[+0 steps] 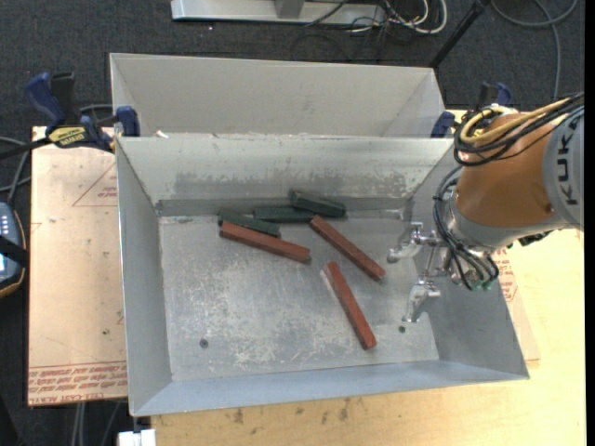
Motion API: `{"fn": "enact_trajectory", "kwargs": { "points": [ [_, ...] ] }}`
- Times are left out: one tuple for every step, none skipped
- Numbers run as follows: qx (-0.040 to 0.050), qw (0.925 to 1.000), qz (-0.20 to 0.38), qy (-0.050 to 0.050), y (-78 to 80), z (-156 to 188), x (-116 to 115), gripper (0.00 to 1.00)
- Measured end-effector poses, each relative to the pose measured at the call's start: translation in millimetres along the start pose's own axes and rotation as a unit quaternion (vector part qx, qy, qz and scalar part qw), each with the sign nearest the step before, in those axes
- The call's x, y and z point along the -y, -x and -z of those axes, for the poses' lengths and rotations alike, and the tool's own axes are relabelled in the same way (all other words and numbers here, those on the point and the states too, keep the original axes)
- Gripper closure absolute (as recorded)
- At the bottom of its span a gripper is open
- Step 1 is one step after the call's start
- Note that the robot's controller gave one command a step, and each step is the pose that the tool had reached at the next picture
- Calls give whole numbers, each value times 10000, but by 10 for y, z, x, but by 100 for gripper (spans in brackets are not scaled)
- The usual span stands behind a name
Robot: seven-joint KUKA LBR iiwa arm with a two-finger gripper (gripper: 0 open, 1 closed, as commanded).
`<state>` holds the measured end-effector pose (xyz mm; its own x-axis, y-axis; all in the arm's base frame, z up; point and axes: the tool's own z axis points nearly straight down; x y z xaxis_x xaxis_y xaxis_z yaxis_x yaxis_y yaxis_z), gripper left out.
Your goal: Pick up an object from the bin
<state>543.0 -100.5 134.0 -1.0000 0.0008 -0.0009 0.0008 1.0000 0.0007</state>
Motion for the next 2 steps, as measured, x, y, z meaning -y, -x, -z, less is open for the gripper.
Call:
{"fn": "enact_trajectory", "kwargs": {
  "points": [
    [67, 9997, -253, -5, 256, -567, -168, 100],
    [48, 9997, -253, -4, 240, -590, -171, 0]
  ]
}}
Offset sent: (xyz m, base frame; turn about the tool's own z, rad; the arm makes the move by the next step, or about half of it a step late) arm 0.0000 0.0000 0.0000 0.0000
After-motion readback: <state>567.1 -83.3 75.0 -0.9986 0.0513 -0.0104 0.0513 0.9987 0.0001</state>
